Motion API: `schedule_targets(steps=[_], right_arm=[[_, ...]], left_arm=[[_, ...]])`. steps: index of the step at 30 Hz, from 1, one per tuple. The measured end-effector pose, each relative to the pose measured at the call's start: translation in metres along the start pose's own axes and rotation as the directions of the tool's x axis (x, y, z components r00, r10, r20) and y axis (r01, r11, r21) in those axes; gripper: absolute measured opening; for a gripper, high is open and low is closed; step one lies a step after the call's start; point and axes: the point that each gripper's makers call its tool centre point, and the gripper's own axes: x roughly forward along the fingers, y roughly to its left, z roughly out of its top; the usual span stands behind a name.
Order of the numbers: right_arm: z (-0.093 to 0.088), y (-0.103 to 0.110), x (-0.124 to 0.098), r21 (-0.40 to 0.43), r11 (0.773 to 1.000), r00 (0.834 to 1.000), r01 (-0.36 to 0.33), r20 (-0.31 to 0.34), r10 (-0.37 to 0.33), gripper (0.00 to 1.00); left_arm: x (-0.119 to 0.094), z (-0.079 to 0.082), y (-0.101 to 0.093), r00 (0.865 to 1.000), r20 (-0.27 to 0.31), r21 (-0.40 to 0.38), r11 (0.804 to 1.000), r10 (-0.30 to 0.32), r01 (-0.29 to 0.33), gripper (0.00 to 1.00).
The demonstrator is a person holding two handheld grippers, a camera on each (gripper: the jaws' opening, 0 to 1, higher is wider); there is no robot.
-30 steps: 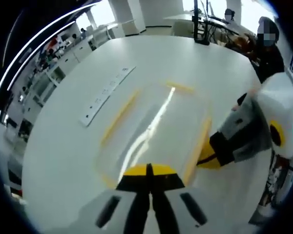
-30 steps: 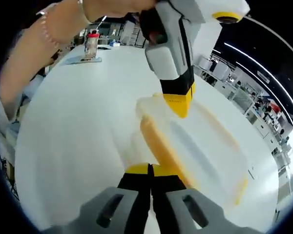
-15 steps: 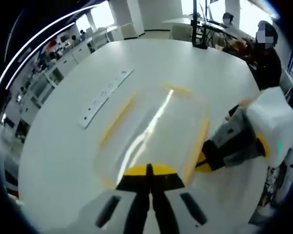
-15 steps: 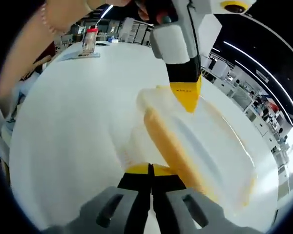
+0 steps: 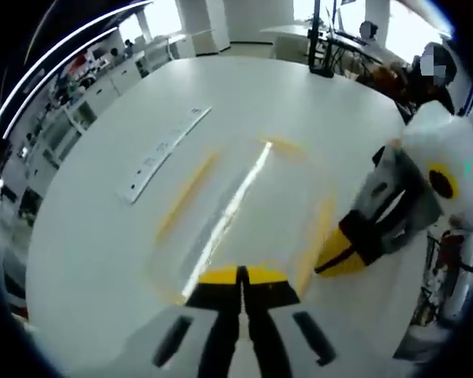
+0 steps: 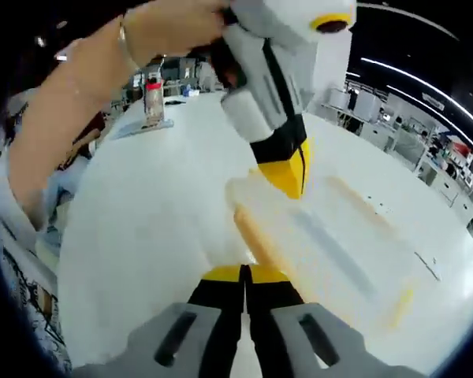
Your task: Snap each plastic latch of the storage box into its locked position after aligning the lid with the box until every specified latch is closed and the lid sits flush.
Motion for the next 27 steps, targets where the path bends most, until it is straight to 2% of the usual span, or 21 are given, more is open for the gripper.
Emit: schedule_targets(steps=[1,2,3,5,7,8,9,11,13,15,17,19,20,21,22,23,24,27], right_arm=[[0.012,0.002,-0.011,0.026,0.999,0.998,-0.035,0.050,0.034,0.00],[0.021,0.000,-0.019,0.037,0.998,0.996,-0.046,0.079,0.043,0.00],[0.028,-0.005,-0.027,0.034,0.999,0.994,-0.022,0.111,0.018,0.00],[0.039,-0.021,-0.044,0.004,0.999,0.988,0.051,0.146,-0.051,0.00],[0.047,-0.027,-0.060,-0.012,0.995,0.979,0.095,0.184,-0.091,0.06],[0.051,-0.030,-0.070,-0.010,0.994,0.973,0.110,0.206,-0.106,0.09],[0.055,-0.033,-0.080,-0.002,0.992,0.966,0.123,0.230,-0.119,0.10],[0.065,-0.038,-0.104,0.004,0.989,0.943,0.149,0.300,-0.143,0.11],[0.070,-0.043,-0.124,0.006,0.984,0.923,0.180,0.343,-0.172,0.13],[0.071,-0.047,-0.144,0.005,0.976,0.902,0.216,0.382,-0.202,0.15],[0.071,-0.050,-0.160,-0.001,0.968,0.882,0.251,0.411,-0.229,0.19],[0.070,-0.052,-0.180,0.001,0.958,0.855,0.285,0.452,-0.255,0.21],[0.068,-0.053,-0.190,0.007,0.954,0.840,0.299,0.473,-0.266,0.21],[0.064,-0.053,-0.201,0.005,0.951,0.827,0.311,0.491,-0.273,0.21],[0.061,-0.054,-0.208,0.011,0.947,0.818,0.320,0.502,-0.282,0.21],[0.056,-0.053,-0.214,0.014,0.944,0.813,0.328,0.505,-0.290,0.20],[0.054,-0.053,-0.216,0.012,0.943,0.813,0.332,0.504,-0.292,0.18],[0.028,-0.058,-0.237,0.002,0.894,0.776,0.447,0.496,-0.389,0.21]], left_arm=[[0.000,0.005,-0.009,0.998,0.036,0.017,0.999,-0.049,0.049,0.02],[-0.003,0.013,-0.012,0.995,0.083,0.019,0.998,-0.056,0.054,0.04],[-0.007,0.020,-0.011,0.991,0.122,0.020,0.999,-0.046,0.044,0.09],[-0.024,0.041,-0.013,0.971,0.235,0.014,0.999,-0.037,0.035,0.10],[-0.046,0.054,-0.012,0.950,0.312,0.024,1.000,-0.002,-0.005,0.12],[-0.059,0.061,-0.009,0.936,0.353,0.041,0.999,0.016,-0.033,0.16],[-0.076,0.067,-0.007,0.913,0.405,0.045,0.997,0.039,-0.063,0.19],[-0.099,0.069,-0.009,0.884,0.462,0.028,0.996,0.066,-0.089,0.23],[-0.117,0.067,-0.008,0.858,0.505,0.020,0.992,0.095,-0.121,0.24],[-0.139,0.063,-0.007,0.813,0.566,-0.012,0.988,0.134,-0.155,0.24],[-0.160,0.054,-0.006,0.757,0.628,-0.054,0.981,0.178,-0.186,0.25],[-0.180,0.039,-0.005,0.692,0.683,-0.105,0.969,0.232,-0.221,0.27],[-0.189,0.032,-0.005,0.654,0.711,-0.126,0.962,0.258,-0.241,0.31],[-0.196,0.021,-0.004,0.624,0.727,-0.166,0.955,0.287,-0.247,0.32],[-0.201,0.010,-0.003,0.601,0.734,-0.195,0.946,0.316,-0.260,0.31],[-0.208,-0.006,-0.001,0.566,0.741,-0.238,0.930,0.361,-0.282,0.31],[-0.210,-0.010,0.000,0.559,0.741,-0.250,0.925,0.373,-0.285,0.30],[-0.223,-0.050,-0.005,0.477,0.749,-0.338,0.884,0.460,-0.322,0.31]])
